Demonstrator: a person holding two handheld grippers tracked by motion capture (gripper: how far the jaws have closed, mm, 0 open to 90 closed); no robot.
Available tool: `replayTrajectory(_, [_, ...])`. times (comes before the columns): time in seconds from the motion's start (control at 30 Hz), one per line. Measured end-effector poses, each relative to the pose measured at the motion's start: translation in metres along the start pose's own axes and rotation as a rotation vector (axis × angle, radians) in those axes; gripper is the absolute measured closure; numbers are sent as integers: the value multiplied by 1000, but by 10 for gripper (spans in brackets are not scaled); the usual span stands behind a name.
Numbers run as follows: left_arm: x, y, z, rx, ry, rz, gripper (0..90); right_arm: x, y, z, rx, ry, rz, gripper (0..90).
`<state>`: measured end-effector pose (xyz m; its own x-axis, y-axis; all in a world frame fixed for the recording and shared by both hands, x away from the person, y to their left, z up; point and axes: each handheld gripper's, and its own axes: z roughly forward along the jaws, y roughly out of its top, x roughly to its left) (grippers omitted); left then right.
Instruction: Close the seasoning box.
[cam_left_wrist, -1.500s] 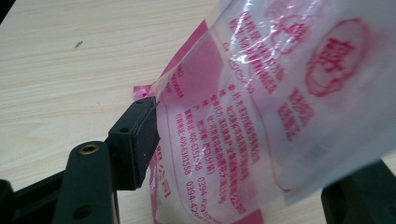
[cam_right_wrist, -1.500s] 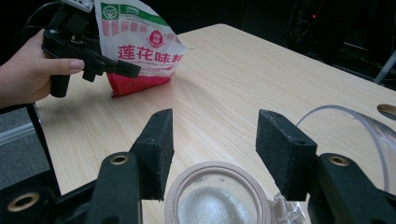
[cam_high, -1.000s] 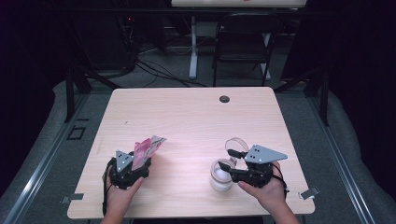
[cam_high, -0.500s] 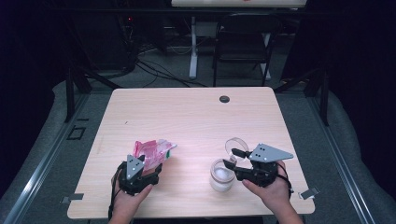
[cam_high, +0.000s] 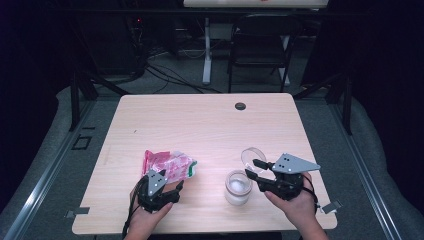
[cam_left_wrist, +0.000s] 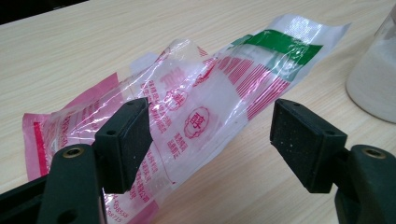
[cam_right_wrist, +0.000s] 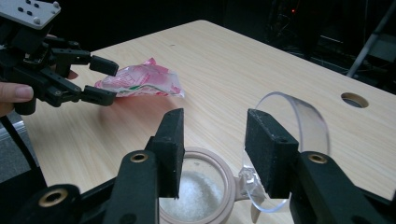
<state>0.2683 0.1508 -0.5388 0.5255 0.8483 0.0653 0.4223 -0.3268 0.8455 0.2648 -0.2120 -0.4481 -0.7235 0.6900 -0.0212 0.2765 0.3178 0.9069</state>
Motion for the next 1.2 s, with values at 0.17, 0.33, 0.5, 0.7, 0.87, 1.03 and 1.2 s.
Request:
replayTrajectory(0.17, [-4, 1, 0, -4, -7, 12, 289, -5, 0, -3, 15, -18, 18, 579])
replayTrajectory(0.33, [-8, 2, 0, -1, -17, 21, 290, -8, 1, -7, 20, -28, 28, 589])
replayTrajectory(0.5, [-13, 2, -1, 1, -23, 32, 290, -12, 1, -12, 12, -42, 32, 601])
replayTrajectory(0.7, [-19, 4, -3, -6, -40, 37, 291, -21, 3, -20, 5, -61, 46, 629])
replayTrajectory(0.87, [-21, 4, -5, -12, -49, 40, 291, -28, 5, -22, 5, -76, 56, 660])
replayTrajectory(1.03, [-23, 4, -5, -10, -51, 43, 291, -31, 6, -23, 3, -86, 61, 682])
replayTrajectory(1.2, [-24, 4, -5, -7, -60, 43, 292, -34, 8, -25, 2, -100, 68, 706])
